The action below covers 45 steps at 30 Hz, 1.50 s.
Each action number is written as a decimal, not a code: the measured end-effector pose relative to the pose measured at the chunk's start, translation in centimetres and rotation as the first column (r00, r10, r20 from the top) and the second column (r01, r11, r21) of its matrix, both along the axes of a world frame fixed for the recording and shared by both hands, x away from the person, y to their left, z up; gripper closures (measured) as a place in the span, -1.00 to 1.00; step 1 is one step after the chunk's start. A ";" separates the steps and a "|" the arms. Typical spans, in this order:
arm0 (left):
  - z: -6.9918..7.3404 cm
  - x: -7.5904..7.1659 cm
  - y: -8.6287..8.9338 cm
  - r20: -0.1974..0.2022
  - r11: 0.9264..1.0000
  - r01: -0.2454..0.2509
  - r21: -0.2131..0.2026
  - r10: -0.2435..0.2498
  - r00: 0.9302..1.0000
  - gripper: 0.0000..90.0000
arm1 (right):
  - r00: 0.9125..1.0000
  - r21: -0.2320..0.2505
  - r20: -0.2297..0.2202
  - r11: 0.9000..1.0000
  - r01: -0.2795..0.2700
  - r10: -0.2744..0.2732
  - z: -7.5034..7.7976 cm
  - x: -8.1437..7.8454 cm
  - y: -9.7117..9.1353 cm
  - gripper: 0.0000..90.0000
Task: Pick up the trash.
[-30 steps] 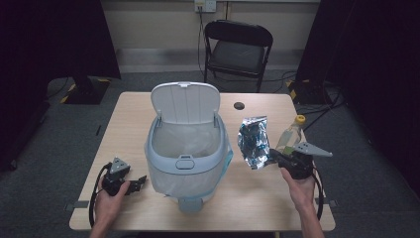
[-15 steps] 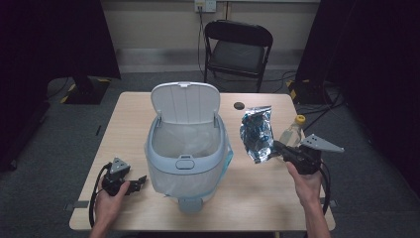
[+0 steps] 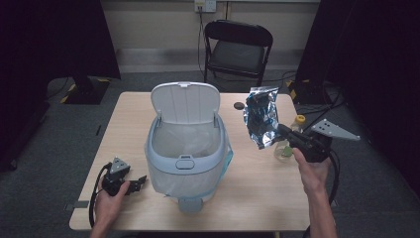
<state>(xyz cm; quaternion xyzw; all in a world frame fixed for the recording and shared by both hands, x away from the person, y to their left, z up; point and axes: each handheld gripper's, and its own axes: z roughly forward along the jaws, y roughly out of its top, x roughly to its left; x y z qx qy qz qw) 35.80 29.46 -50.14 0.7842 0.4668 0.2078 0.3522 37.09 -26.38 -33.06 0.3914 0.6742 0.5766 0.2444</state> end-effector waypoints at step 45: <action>0.0 0.0 0.0 0.000 1.000 0.000 0.000 0.000 1.000 -0.52 | 0.967 0.061 0.189 0.981 -0.185 0.170 7.3 -0.3 6.5 1.00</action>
